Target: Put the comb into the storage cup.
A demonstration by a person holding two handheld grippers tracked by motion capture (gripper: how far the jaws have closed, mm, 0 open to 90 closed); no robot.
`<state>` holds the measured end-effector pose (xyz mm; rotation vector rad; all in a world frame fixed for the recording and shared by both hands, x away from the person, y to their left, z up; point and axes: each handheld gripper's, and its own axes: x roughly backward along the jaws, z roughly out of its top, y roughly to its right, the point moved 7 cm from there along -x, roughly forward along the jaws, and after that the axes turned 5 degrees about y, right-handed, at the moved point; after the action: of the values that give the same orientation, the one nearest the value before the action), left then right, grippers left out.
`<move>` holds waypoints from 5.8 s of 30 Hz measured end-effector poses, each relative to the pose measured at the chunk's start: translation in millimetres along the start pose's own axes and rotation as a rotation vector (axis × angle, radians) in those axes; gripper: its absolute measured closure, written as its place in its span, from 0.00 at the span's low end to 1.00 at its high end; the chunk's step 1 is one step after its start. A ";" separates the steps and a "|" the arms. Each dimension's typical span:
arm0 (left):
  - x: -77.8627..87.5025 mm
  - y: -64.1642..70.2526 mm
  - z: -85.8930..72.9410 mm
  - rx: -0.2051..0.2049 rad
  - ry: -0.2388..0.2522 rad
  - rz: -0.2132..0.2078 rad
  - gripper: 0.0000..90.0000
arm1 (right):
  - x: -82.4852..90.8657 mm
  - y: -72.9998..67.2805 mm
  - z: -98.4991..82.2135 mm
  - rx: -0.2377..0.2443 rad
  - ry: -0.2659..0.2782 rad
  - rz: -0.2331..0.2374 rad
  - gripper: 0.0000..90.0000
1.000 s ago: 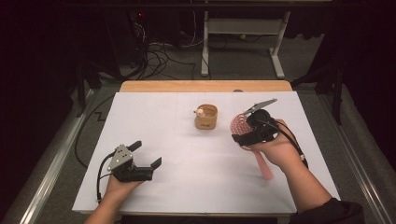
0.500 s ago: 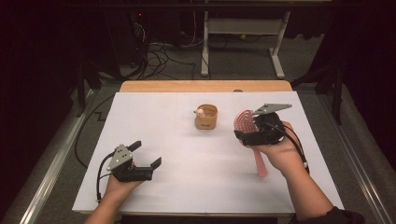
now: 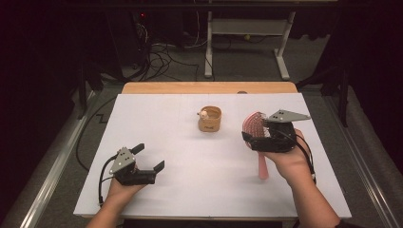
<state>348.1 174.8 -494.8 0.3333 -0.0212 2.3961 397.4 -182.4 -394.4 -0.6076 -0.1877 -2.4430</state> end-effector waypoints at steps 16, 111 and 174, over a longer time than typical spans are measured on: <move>-0.6 0.9 -0.2 0.006 0.001 -0.005 0.00 | 9.1 2.7 -2.6 -0.023 0.123 -0.038 0.23; 0.2 3.9 -0.6 -0.012 0.007 -0.033 0.00 | -43.2 -8.3 60.5 -0.049 0.389 -0.112 0.23; 0.0 3.4 -2.3 -0.007 0.006 -0.037 0.00 | -81.7 -8.9 127.1 -0.042 0.482 -0.127 0.23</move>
<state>345.3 172.5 -496.7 0.3206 -0.0208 2.3597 498.4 -97.8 -320.0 -0.0118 0.0238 -2.6391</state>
